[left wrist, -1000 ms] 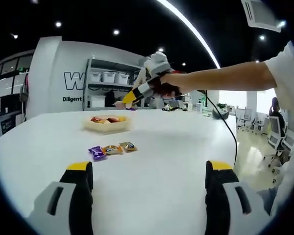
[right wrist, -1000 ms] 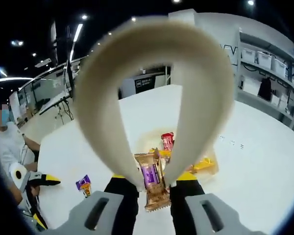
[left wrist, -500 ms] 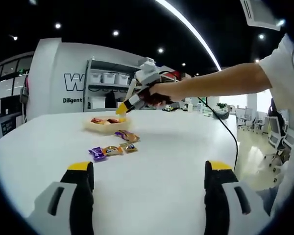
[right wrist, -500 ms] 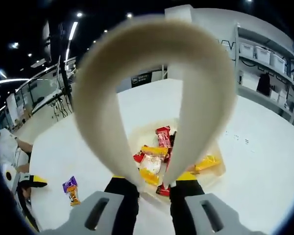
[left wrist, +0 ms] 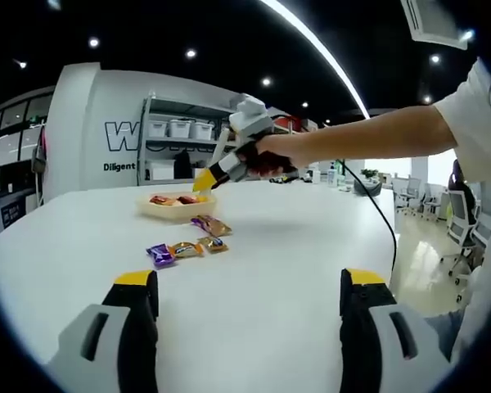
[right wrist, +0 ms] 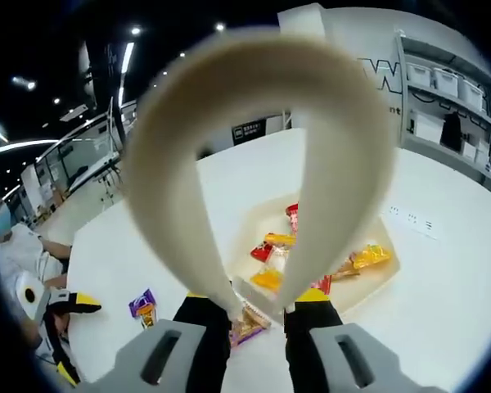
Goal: Place the target food into the container with the food tongs after gripping and lifting it, then release it inside without dropping or visibly crushing the food.
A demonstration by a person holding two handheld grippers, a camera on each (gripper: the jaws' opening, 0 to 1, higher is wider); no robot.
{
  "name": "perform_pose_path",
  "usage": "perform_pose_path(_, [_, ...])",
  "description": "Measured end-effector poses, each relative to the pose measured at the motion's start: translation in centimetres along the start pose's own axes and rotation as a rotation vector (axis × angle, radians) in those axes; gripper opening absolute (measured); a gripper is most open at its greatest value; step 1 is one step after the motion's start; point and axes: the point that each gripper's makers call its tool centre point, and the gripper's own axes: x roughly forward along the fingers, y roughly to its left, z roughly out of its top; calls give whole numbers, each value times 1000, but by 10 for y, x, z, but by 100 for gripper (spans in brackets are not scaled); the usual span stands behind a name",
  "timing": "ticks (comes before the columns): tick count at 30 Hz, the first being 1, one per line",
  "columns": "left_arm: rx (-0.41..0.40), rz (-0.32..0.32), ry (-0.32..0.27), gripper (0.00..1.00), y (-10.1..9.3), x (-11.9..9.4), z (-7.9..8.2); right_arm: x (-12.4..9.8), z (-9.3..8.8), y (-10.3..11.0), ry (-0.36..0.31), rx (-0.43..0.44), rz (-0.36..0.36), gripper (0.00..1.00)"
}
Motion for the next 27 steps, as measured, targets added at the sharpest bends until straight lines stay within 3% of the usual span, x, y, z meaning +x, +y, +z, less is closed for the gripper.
perform_pose_path(5, [-18, -1, -5, 90, 1, 0, 1, 0, -10, 17, 6, 4, 22, 18])
perform_pose_path(16, [-37, -5, 0, 88, 2, 0, 1, 3, -34, 38, 81, -158, -2, 19])
perform_pose_path(27, [-42, -5, 9, 87, 1, 1, -1, -15, -54, 31, 109, -143, -18, 19])
